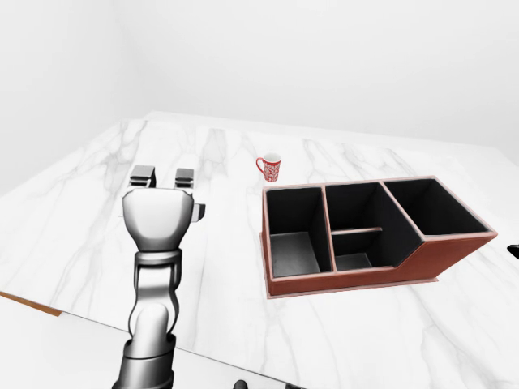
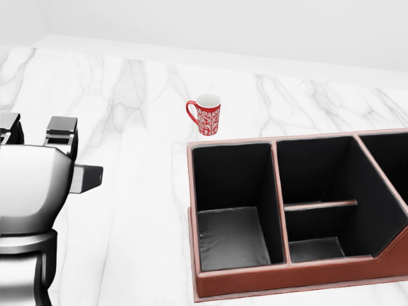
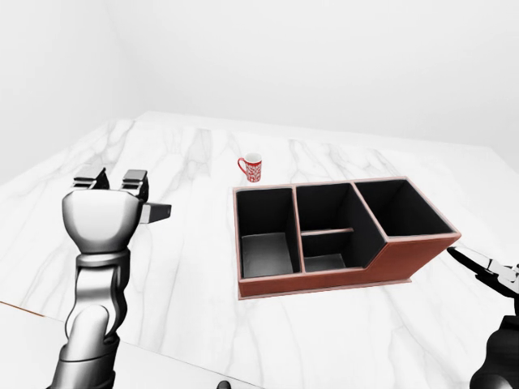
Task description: Pick up the book and place it in the left compartment of the caddy.
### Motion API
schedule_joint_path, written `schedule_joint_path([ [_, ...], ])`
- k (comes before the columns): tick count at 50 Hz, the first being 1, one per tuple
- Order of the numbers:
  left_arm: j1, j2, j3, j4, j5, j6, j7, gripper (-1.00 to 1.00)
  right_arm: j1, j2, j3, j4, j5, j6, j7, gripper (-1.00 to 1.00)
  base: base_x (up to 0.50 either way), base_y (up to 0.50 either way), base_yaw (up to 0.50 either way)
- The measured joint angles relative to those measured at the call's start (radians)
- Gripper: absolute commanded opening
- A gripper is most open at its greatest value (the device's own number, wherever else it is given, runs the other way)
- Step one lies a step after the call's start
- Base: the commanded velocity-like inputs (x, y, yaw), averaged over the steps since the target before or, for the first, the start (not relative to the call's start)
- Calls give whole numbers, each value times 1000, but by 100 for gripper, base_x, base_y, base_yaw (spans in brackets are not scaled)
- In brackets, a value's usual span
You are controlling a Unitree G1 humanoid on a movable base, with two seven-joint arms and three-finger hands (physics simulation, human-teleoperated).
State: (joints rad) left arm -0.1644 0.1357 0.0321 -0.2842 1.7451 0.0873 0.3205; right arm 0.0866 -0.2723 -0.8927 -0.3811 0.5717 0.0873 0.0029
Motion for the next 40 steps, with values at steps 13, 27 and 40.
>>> schedule_joint_path([
  [13,-15,-44,-34,-116,16,0,-56,-100,1,2,1,-1,1,0,3,100,0,0,0],
  [27,-4,-109,-115,-238,62,0,-131,-100,4,6,1,-7,3,0,11,100,0,0,0],
  [40,-13,-155,-173,-302,104,0,-190,-100,6,7,-4,-18,8,0,8,100,0,0,0],
])
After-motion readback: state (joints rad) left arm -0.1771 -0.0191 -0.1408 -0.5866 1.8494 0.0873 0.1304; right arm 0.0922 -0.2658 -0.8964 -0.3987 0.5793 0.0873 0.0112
